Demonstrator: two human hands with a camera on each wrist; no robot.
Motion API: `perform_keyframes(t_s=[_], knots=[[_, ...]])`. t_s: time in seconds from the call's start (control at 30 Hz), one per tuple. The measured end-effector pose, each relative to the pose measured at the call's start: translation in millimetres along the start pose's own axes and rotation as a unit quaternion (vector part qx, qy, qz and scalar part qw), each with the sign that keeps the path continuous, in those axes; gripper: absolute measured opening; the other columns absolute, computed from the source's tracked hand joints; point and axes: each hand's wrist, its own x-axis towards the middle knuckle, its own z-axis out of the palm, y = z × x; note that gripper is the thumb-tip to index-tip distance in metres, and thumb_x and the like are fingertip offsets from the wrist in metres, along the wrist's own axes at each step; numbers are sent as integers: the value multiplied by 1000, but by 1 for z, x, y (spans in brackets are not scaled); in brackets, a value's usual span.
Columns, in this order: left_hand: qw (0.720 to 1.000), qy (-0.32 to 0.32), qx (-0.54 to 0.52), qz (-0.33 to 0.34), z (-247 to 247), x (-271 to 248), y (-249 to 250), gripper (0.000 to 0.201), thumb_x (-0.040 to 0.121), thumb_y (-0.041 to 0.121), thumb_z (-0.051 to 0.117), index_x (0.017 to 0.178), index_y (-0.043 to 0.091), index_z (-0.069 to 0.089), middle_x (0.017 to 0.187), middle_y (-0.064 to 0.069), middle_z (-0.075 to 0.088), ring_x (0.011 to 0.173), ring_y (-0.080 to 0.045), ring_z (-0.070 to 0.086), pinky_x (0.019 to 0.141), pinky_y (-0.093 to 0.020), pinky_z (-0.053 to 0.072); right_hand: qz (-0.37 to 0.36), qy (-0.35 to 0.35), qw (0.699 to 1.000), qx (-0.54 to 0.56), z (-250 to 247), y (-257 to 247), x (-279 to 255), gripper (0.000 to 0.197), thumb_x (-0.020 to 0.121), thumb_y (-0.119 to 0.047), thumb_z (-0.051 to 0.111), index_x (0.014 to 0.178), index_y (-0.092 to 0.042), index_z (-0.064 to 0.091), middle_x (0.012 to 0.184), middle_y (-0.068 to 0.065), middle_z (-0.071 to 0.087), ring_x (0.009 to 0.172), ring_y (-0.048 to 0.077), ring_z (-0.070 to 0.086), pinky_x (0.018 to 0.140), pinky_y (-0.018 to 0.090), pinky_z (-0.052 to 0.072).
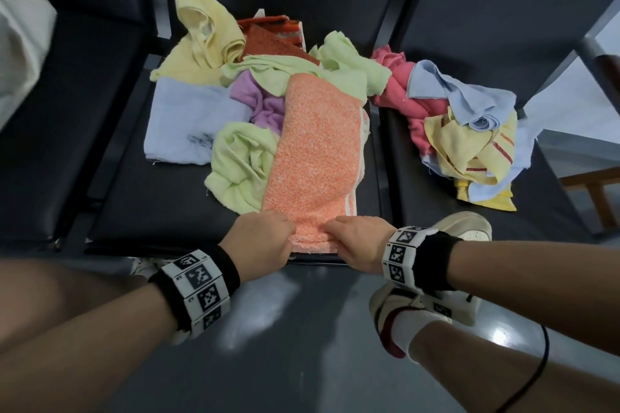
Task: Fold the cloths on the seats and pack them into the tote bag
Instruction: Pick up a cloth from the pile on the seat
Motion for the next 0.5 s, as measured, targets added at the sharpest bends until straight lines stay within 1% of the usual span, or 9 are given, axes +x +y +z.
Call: perform_keyframes(t_s=[0.03,0.07,0.1,0.13,0.23,0.3,0.4,0.43,0.5], knots=[[1000,-11,-11,-13,-2,0,1,46,83,30,31,95,11,71,90,-1,68,87,-24,65,70,-40,55,2,2,1000,7,0,0,0,42,95,-23,45,138,-20,43,124,0,59,108,24,60,86,40,51],[999,-18,-22,-22,-4,-1,2,41,87,28,36,105,13,69,100,0,69,96,-23,64,78,-39,54,6,7,1000,15,0,1,0,42,94,-23,47,136,-20,43,122,1,61,107,24,61,85,40,52],[999,-15,-40,-30,-5,-1,1,34,90,24,43,113,15,67,109,2,68,103,-20,62,84,-37,51,12,11,1000,17,0,2,0,41,93,-23,48,134,-21,44,120,1,62,104,25,62,84,40,52],[998,-12,-58,-36,-7,-1,1,31,90,20,48,117,19,63,114,4,66,107,-17,60,87,-35,49,17,18,1000,15,-1,3,0,39,93,-23,49,131,-21,44,118,1,63,102,25,62,82,40,52],[995,-6,-84,-45,-8,-1,-3,26,91,18,52,116,22,60,115,8,65,105,-12,59,86,-29,46,8,62,998,6,-3,4,-2,32,91,-25,52,123,-19,53,110,0,62,97,23,61,76,38,51],[995,-3,-92,-44,-7,-1,-5,23,93,17,54,114,19,63,114,7,65,105,-13,59,87,-28,46,-20,93,995,13,-3,3,-3,27,88,-23,58,114,-15,61,102,1,61,93,24,60,71,36,51],[994,-3,-108,-32,-3,0,-8,20,96,16,55,112,13,66,112,2,62,105,-16,58,89,-27,43,-43,123,992,2,2,3,-1,20,88,-22,63,103,-13,71,90,3,56,82,25,58,63,40,54],[993,4,-113,-26,-2,1,-9,19,97,14,55,110,11,68,109,1,61,103,-18,58,90,-30,44,-42,126,991,2,3,2,0,20,90,-24,62,103,-13,73,89,3,55,81,25,58,63,40,53],[994,23,-103,-17,0,3,-10,18,96,12,55,102,8,72,100,-1,57,96,-21,57,86,-40,48,-19,105,994,7,3,1,4,25,96,-27,56,114,-16,69,96,3,55,90,24,57,71,39,52]])
